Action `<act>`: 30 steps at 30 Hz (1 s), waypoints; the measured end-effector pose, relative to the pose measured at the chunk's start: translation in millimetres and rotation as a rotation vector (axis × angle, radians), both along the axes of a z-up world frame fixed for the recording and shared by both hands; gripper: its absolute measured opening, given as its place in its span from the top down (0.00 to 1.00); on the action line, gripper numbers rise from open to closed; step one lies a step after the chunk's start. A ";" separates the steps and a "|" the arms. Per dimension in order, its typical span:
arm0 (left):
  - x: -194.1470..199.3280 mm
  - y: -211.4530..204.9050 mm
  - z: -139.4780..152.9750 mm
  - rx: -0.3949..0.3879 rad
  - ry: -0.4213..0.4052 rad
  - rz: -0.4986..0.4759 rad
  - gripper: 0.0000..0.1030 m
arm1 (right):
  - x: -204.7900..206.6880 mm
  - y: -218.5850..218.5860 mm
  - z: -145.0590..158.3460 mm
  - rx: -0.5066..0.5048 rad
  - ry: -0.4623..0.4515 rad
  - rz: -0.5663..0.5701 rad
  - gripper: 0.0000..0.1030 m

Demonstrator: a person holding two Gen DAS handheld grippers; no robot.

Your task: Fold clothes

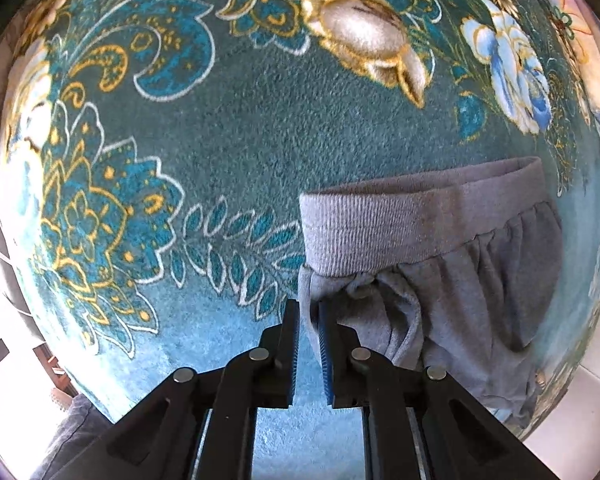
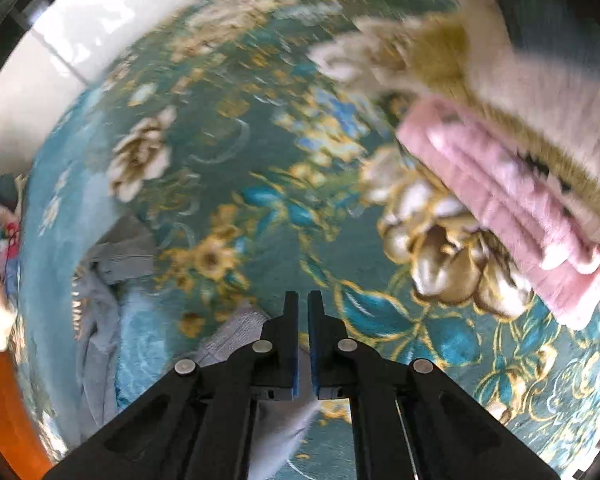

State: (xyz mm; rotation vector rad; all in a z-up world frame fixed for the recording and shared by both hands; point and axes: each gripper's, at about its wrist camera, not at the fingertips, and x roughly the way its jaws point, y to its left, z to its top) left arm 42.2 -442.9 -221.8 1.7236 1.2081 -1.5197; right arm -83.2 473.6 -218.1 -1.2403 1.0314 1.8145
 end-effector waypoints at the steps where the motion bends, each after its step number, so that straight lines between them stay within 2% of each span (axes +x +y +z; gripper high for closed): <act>1: 2.0 -1.2 -0.4 -0.006 0.002 -0.001 0.83 | 5.3 -1.5 -2.6 -0.020 0.014 -0.012 0.95; 4: 10.2 -7.9 -0.2 -0.017 0.022 0.023 0.74 | 23.5 -12.9 -10.8 -0.087 0.063 -0.037 0.93; 5: 14.0 -10.8 0.4 -0.019 0.033 0.036 0.71 | 29.9 -20.2 -16.5 -0.120 0.067 -0.039 0.84; 6: 33.5 -23.7 2.5 -0.022 0.039 0.048 0.66 | 36.3 -27.5 -22.2 -0.153 0.070 -0.041 0.76; 7: 60.5 -41.4 5.2 -0.025 0.043 0.058 0.63 | 42.6 -34.9 -27.9 -0.186 0.074 -0.044 0.75; 8: 87.5 -59.0 8.0 -0.028 0.048 0.068 0.55 | 47.3 -41.7 -34.4 -0.215 0.076 -0.047 0.75; 9: 98.7 -66.9 8.5 -0.030 0.052 0.075 0.52 | 51.3 -48.2 -41.3 -0.243 0.079 -0.051 0.75; 16: 117.7 -82.0 0.8 0.004 0.125 0.111 0.52 | 53.6 -67.2 -57.7 -0.318 0.159 -0.138 0.74; 23: 136.8 -93.5 6.2 0.067 0.219 0.110 0.48 | 49.8 -72.2 -57.6 -0.325 0.143 -0.126 0.74; 25: 128.0 -82.6 15.4 0.067 0.212 0.121 0.48 | 48.8 -74.5 -61.1 -0.322 0.136 -0.135 0.74; 28: 79.4 -60.1 7.6 0.068 0.192 0.136 0.48 | 47.4 -77.6 -63.6 -0.308 0.133 -0.177 0.74; 29: 69.0 -58.7 3.9 0.062 0.183 0.132 0.49 | 48.0 -77.7 -63.2 -0.308 0.129 -0.189 0.77; 30: 64.6 -59.0 3.5 0.049 0.170 0.127 0.50 | 48.1 -77.6 -62.5 -0.308 0.124 -0.198 0.89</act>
